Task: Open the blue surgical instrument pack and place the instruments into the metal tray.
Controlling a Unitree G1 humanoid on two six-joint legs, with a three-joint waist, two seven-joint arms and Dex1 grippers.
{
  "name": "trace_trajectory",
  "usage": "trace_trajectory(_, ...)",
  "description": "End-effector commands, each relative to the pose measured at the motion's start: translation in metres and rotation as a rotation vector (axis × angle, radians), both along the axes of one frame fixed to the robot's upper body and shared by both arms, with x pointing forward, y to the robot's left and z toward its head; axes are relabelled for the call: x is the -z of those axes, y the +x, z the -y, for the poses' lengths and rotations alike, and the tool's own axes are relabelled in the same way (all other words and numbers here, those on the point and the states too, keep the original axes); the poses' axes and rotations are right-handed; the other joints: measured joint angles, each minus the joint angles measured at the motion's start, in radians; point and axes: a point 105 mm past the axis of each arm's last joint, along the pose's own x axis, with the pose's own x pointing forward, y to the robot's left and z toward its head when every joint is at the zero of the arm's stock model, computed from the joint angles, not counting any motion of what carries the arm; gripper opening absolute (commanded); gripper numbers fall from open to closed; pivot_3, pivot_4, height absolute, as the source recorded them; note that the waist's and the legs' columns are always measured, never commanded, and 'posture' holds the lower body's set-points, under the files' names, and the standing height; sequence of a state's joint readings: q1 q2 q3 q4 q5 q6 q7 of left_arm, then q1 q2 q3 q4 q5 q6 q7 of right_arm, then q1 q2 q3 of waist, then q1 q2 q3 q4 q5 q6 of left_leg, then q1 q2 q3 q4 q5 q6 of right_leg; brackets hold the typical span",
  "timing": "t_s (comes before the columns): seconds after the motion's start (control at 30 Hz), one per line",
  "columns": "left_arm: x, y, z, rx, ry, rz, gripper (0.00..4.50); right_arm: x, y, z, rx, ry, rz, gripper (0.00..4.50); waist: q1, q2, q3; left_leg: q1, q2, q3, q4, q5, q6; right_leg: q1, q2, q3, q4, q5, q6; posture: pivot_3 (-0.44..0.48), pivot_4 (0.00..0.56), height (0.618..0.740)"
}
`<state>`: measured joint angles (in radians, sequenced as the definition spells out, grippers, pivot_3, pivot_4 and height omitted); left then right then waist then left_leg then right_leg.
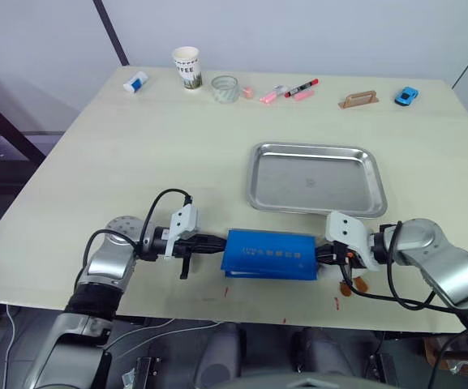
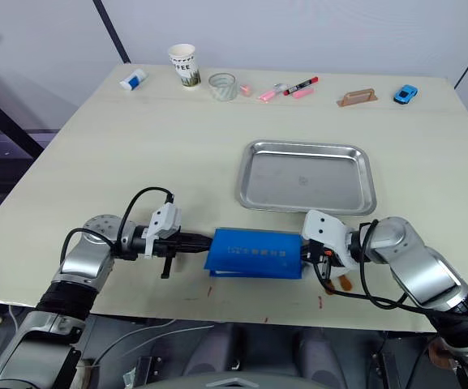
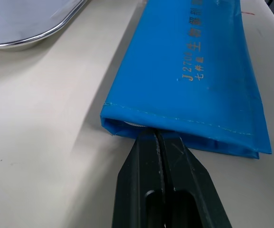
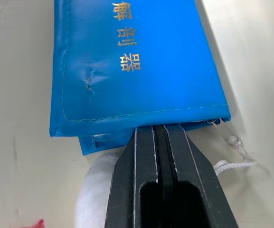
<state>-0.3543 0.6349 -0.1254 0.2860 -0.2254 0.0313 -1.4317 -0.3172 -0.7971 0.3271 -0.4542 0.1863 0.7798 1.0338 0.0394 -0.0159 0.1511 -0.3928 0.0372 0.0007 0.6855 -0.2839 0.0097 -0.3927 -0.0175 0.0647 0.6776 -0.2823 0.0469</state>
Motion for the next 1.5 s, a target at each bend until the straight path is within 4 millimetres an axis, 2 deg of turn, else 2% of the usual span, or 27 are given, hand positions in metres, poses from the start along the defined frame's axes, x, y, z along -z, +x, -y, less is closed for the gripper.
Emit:
trace_trajectory(0.03,0.013,-0.011,0.019,0.075,0.011,-0.038,0.0,0.002,-0.005,0.006,0.009,-0.008,-0.024,0.09,0.0,0.0,0.0,-0.001,0.0,-0.001,0.001,0.0,0.0,0.0,0.0,0.0,0.0,0.0,0.0,0.0,0.15,0.74)
trace_trajectory(0.57,0.009,-0.002,0.029,0.073,-0.015,-0.011,0.0,-0.003,-0.005,0.017,0.039,-0.008,-0.014,0.09,0.002,0.0,0.0,-0.004,-0.001,-0.007,0.001,0.0,0.0,0.0,0.0,-0.004,0.0,0.0,0.0,0.0,0.15,0.74)
trace_trajectory(0.73,0.011,-0.004,0.031,0.076,-0.016,-0.016,0.0,-0.003,-0.006,0.024,0.055,-0.018,-0.013,0.09,0.001,0.0,0.0,-0.005,-0.002,-0.008,0.002,0.0,0.0,0.0,0.0,-0.005,0.0,0.0,0.0,0.0,0.15,0.74)
trace_trajectory(0.93,0.015,-0.007,0.034,0.075,-0.023,-0.021,0.0,-0.003,-0.006,0.024,0.054,-0.013,-0.007,0.09,0.001,0.0,0.0,-0.005,-0.001,-0.008,0.001,0.0,0.0,0.0,0.0,-0.006,0.0,0.0,0.0,0.0,0.15,0.74)
trace_trajectory(1.13,0.013,-0.003,0.028,0.056,-0.017,-0.009,0.0,-0.007,-0.004,0.033,0.068,-0.019,0.011,0.09,0.001,0.0,0.0,-0.005,-0.001,-0.008,0.002,0.0,0.0,0.0,0.0,-0.006,0.0,0.0,0.0,0.0,0.15,0.74)
trace_trajectory(1.2,0.011,-0.004,0.024,0.057,-0.019,-0.012,0.0,-0.014,-0.007,0.035,0.093,0.045,-0.019,0.09,0.001,0.0,0.0,-0.005,-0.001,-0.008,0.002,0.0,0.0,0.0,0.0,-0.006,0.0,0.0,0.0,0.0,0.15,0.74)
trace_trajectory(1.33,0.01,-0.004,0.019,0.055,-0.015,-0.009,0.0,-0.019,-0.013,0.045,0.098,0.05,-0.029,0.09,-0.005,0.0,0.0,-0.005,-0.001,-0.008,0.001,0.0,0.0,0.0,0.0,-0.006,0.0,0.0,0.0,0.0,0.15,0.74)
trace_trajectory(1.5,0.003,-0.003,0.006,0.048,-0.03,0.015,0.0,-0.03,-0.014,0.056,0.095,0.079,0.042,0.09,-0.02,0.0,0.0,-0.005,-0.001,-0.009,0.001,0.0,0.0,0.0,0.001,-0.006,0.0,0.0,0.0,0.0,0.15,0.74)
